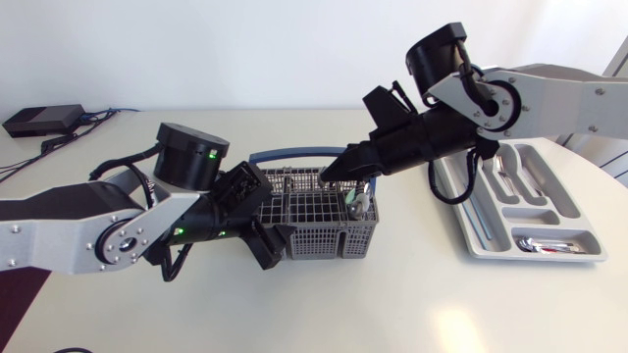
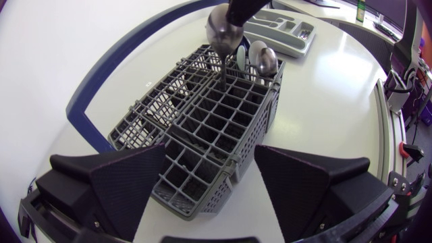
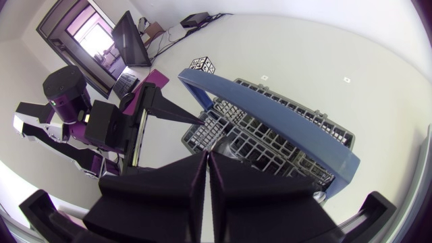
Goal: Transfer all utensils from the basket to the drawer tray.
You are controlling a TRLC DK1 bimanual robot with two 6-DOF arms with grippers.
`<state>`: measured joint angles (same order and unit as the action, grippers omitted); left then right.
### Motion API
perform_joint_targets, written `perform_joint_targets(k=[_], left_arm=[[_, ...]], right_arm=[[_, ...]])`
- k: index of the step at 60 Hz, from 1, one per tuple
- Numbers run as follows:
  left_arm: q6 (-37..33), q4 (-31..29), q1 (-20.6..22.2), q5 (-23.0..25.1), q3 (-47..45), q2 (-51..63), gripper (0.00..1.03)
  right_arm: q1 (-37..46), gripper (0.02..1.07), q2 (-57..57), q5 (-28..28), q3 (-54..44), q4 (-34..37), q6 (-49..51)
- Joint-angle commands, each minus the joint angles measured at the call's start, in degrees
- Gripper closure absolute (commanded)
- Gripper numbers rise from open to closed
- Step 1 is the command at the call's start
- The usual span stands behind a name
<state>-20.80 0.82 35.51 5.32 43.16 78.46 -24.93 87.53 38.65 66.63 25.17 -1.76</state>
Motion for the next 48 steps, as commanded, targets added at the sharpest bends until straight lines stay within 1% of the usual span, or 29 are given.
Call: perform_joint_targets(k=[1,7,16,21,23,27,39,48], left_arm=[[0.85,0.32,0.62,-0.14,0.44,1.09,0.12],[0.67,0.32,0.62,-0.14,0.44,1.09,0.12],[0.58,0.15,0.62,-0.14,0.44,1.09,0.12],[0.49,-0.03,0.62,-0.14,0.35,1.09,0.12],[0.49,-0.12,0.62,-0.14,0.35,0.91,0.12],[0.49,-0.38,0.62,-0.14,0.44,0.73,0.12],[0.32,-1.26,0.7,-0.14,0.44,0.03,0.12],[0.23,-1.79,0.62,-0.14,0.53,-0.32,0.12]], right_arm=[[0.85,1.02,-0.95,1.69,1.04,1.55,-1.93],[1.29,1.02,-1.04,2.3,2.8,3.92,-1.49],[1.46,1.02,-0.34,1.86,7.72,12.1,3.34],[1.55,1.02,1.16,1.86,10.1,15.53,5.8],[1.81,1.02,2.47,1.95,12.03,18.43,8.09],[1.81,1.02,3.7,2.3,13.7,21.33,10.64],[1.9,1.02,6.08,4.41,17.3,26.95,15.56],[1.81,1.02,5.11,5.03,18.71,30.2,18.9]])
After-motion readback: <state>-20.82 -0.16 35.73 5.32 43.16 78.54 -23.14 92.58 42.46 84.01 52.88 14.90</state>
